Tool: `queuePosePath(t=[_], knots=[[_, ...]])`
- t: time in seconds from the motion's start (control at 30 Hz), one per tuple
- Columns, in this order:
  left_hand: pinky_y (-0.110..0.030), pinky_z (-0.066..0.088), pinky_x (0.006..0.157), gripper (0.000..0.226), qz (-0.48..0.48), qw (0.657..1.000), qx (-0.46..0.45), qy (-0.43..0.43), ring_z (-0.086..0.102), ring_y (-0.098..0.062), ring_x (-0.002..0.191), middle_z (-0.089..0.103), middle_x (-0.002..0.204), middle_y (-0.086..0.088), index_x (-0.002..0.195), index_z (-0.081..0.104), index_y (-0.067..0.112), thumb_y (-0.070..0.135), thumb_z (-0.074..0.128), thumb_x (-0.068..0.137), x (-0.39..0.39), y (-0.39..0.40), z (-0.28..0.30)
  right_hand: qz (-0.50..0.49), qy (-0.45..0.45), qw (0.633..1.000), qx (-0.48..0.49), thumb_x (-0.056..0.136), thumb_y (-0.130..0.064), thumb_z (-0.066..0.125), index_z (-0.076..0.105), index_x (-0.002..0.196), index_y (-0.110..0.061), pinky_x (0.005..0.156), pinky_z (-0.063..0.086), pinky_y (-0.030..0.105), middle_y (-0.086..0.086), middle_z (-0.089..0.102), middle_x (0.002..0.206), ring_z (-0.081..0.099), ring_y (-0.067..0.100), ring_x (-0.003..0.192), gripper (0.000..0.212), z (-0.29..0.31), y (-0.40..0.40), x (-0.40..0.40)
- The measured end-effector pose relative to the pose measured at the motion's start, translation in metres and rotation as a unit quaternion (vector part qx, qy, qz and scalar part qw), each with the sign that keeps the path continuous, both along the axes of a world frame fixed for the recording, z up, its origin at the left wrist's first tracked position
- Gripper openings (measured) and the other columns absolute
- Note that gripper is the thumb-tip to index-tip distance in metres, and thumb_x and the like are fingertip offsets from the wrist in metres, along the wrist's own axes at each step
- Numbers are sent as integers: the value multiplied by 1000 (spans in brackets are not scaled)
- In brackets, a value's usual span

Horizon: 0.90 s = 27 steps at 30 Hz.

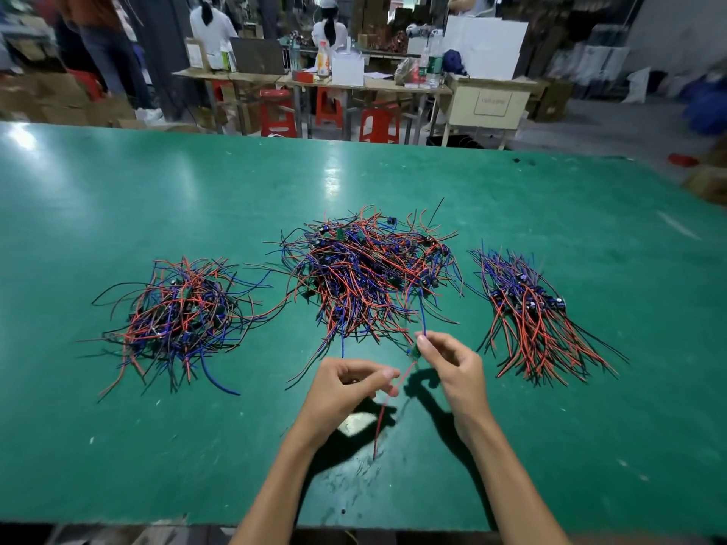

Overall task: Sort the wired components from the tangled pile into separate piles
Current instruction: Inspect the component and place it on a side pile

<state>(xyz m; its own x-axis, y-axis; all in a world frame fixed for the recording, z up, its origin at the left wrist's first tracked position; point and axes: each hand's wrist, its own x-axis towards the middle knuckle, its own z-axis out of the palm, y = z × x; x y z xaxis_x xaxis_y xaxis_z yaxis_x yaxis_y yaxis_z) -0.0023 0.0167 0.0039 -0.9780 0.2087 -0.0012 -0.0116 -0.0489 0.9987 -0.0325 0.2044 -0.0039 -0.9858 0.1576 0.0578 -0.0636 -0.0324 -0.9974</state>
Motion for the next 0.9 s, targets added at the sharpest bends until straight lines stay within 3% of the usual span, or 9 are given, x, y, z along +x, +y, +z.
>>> queuePosePath(t=[0.13, 0.23, 0.33, 0.43, 0.57, 0.7, 0.8, 0.9], knots=[[-19, 49, 69, 21, 34, 999, -3, 15, 64, -5, 73, 78, 88, -7, 99, 81, 18, 36, 72, 90, -1, 3, 1, 10, 27, 998, -47, 84, -28, 74, 75, 94, -11, 65, 46, 10, -3, 76, 84, 61, 2, 70, 20, -5, 13, 12], [-17, 48, 67, 24, 29, 999, -32, 11, 62, -5, 69, 78, 86, -5, 99, 81, 19, 36, 65, 96, 0, 5, 2, 26, 24, 998, -56, 91, -19, 71, 71, 94, -9, 62, 44, 11, 2, 77, 80, 58, 0, 63, 10, -5, 14, 11], [-17, 47, 68, 39, 27, 998, -45, -25, 56, -7, 64, 79, 86, -3, 99, 81, 18, 47, 55, 97, 0, 11, 6, 65, 41, 997, -22, 92, -22, 73, 77, 89, -17, 72, 50, 16, 0, 78, 87, 65, 5, 74, 7, -7, 15, 12], [-24, 48, 76, 41, -18, 997, -52, -49, 56, -7, 67, 79, 91, -4, 103, 79, 15, 47, 55, 98, -1, 16, 11, 65, 59, 995, 48, 88, -30, 74, 80, 90, -27, 79, 50, 32, -1, 79, 101, 67, 20, 90, 8, -9, 14, 11], [-20, 48, 74, 25, -38, 998, -35, -21, 64, -5, 75, 79, 91, -8, 103, 79, 8, 26, 62, 99, -2, 10, 9, 94, 54, 994, 24, 91, -35, 70, 79, 92, -25, 78, 52, 16, 2, 78, 103, 71, 10, 89, 13, -6, 12, 11], [-18, 48, 73, 23, -24, 999, -15, -15, 65, -5, 73, 79, 89, -10, 101, 79, 7, 24, 63, 99, -2, 9, 6, 82, 33, 996, -21, 93, -32, 70, 74, 87, -22, 85, 53, 25, 7, 78, 96, 68, 15, 87, 12, -8, 16, 12], [-25, 51, 79, 24, -21, 1000, 2, -19, 70, -9, 79, 79, 95, -9, 108, 77, 11, 26, 60, 100, -1, 11, 9, 83, 34, 996, 19, 86, -30, 78, 79, 85, -19, 80, 49, 26, 1, 76, 88, 65, 13, 83, 11, -9, 14, 10], [-31, 53, 91, 24, -63, 997, 17, -44, 72, -18, 93, 78, 102, -13, 116, 74, 6, 18, 67, 96, -2, 10, 11, 68, 66, 993, 77, 77, -33, 81, 83, 82, -30, 83, 49, 19, -7, 76, 98, 68, 11, 99, 6, -7, 6, 7]])
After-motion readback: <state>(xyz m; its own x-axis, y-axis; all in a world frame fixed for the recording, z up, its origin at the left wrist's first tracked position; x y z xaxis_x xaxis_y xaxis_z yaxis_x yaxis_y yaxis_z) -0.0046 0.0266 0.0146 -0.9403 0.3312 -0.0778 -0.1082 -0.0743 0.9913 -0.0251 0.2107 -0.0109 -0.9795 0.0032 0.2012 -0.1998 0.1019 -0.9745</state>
